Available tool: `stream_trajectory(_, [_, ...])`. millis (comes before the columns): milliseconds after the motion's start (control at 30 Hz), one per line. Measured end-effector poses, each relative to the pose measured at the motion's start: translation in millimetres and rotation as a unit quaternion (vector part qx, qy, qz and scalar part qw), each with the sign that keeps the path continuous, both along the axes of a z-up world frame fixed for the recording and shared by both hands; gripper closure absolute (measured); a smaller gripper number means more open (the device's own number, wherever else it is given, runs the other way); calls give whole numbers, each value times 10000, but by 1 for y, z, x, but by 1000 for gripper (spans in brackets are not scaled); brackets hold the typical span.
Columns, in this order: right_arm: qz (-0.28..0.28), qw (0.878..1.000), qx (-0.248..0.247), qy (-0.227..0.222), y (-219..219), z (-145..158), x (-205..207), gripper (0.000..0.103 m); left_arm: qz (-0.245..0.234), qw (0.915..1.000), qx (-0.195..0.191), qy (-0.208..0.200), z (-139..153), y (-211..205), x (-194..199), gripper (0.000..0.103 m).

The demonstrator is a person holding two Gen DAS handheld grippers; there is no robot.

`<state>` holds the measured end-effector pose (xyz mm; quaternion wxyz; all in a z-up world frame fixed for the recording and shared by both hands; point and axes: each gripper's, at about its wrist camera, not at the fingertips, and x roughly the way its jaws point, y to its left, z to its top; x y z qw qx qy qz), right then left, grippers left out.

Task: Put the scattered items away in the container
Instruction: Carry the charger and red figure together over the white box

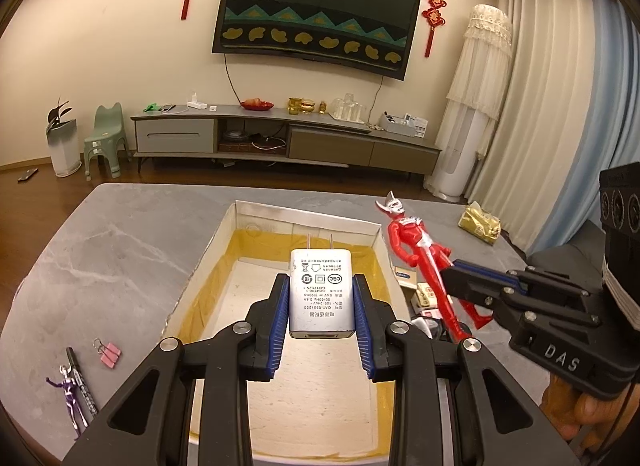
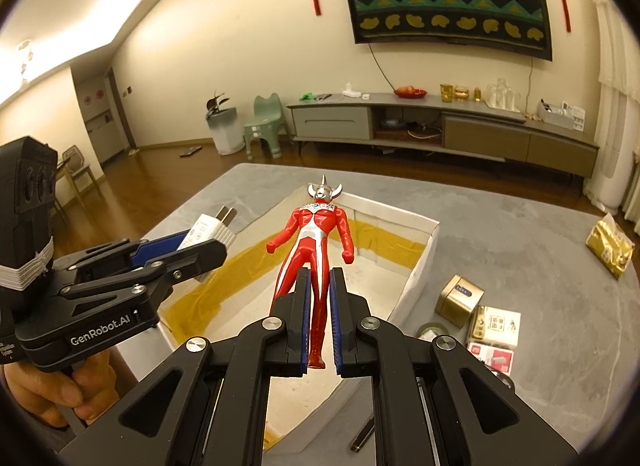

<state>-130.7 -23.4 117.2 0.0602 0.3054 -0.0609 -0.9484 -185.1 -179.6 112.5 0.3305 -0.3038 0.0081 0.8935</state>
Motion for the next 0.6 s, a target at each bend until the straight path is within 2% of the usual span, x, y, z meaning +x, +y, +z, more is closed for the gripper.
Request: stream_trajectory(600, [180, 9990, 251, -327, -13, -5, -55, 94, -46, 9994, -163, -291, -4, 7, -50, 72])
